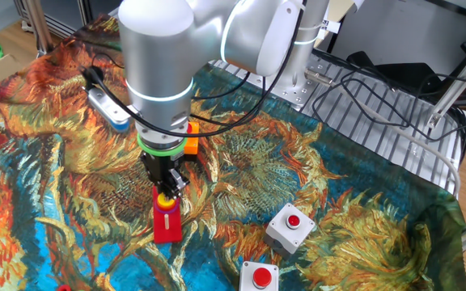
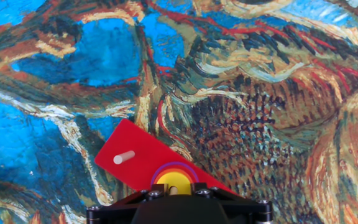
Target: Take out one Hanoi block and throw it aside
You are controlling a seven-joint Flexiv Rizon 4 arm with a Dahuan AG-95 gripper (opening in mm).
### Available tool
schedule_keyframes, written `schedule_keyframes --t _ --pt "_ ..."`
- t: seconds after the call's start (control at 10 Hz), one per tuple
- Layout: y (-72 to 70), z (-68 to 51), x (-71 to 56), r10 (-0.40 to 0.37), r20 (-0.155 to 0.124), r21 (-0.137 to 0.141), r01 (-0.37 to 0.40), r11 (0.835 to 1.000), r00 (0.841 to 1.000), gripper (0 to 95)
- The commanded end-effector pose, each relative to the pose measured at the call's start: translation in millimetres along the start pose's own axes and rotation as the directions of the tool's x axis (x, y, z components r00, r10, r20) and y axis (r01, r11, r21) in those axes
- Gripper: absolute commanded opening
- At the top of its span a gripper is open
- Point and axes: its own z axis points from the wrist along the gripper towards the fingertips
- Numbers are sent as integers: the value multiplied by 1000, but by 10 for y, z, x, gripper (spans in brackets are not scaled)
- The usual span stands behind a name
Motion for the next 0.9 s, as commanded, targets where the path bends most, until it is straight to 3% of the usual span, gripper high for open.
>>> schedule_keyframes --t 0.1,0.9 --pt "6 -3 -2 2 0 0 -2 1000 1000 380" --pt "48 17 13 18 -2 -5 -18 1000 1000 380"
